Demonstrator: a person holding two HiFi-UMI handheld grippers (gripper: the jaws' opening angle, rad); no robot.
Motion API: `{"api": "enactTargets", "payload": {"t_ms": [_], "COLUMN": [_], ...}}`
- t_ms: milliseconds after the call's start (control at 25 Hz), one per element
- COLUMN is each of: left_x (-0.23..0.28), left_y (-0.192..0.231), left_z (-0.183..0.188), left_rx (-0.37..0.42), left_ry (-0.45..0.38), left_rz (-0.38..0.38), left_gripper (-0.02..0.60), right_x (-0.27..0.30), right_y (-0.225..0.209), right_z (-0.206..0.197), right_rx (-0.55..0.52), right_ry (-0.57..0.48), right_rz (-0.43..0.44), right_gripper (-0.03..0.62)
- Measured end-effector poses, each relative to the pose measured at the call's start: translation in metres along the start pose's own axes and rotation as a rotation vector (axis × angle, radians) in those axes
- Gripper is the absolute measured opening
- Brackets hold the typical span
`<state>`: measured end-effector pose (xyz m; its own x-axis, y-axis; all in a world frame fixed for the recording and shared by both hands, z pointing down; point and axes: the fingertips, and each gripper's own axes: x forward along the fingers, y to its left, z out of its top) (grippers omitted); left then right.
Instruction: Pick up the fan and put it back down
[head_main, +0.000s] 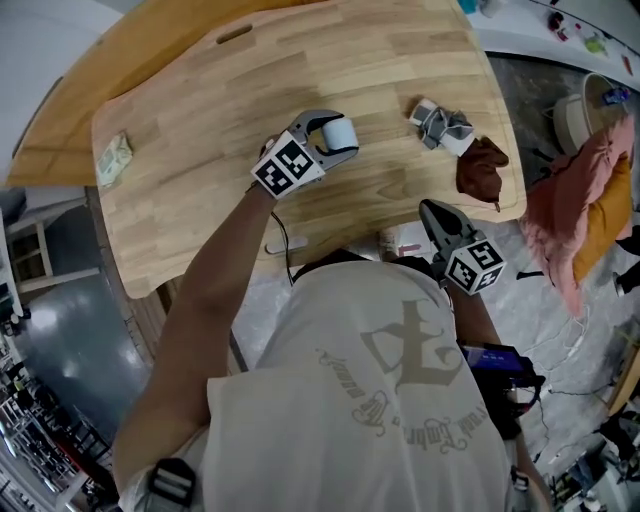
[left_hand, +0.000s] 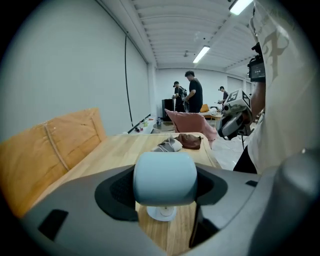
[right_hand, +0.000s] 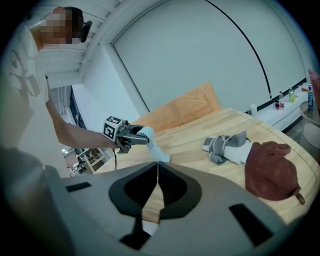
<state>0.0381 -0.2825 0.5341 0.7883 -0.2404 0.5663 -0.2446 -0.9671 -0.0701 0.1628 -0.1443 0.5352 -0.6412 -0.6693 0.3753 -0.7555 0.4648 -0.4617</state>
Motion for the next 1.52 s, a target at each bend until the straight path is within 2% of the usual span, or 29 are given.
{"api": "enactTargets", "payload": {"t_ms": [280, 480, 600, 760, 880, 1200, 1520], "left_x": [-0.047, -0.090, -0.123, -0.152, -0.173, -0.221, -0.266], "left_y": [0.000, -0.011, -0.020, -0.046, -0.070, -0.141, -0.197], "left_z": [-0.009, -0.016, -0.025, -0.038, -0.046, -0.065, -0.076], "left_rx": [-0.129, -0.221, -0.316, -0.482, -0.563, -0.682, -0.726], "left_ry": [0.005, 0.002, -0.020, -0.099, -0.138, -0.185, -0.292], "left_rz": [0.196, 0.405, 0.531, 0.643, 0.722, 0.883, 1.022], "left_gripper": [0.293, 0.293, 0.293, 0.293, 0.293, 0.293, 0.293], "right_x": [0.023, 0.039, 0.055, 0.060, 0.065, 0.075, 0.075], "right_y": [0.003, 0.015, 0.027, 0.045, 0.060, 0.111, 0.159], "right_z": [0.012, 0.013, 0.016, 0.008, 0.001, -0.022, -0.034], "right_rx": [-0.044, -0.088, -0.128, -0.161, -0.178, -0.240, -0.308], "right_ry": [0.041, 0.090, 0.119, 0.174, 0.212, 0.297, 0.318], "right_rz": [0.151, 0.291, 0.398, 0.501, 0.578, 0.740, 0.815], "right_gripper": [0.015, 0.015, 0.015, 0.015, 0.015, 0.015, 0.015]}}
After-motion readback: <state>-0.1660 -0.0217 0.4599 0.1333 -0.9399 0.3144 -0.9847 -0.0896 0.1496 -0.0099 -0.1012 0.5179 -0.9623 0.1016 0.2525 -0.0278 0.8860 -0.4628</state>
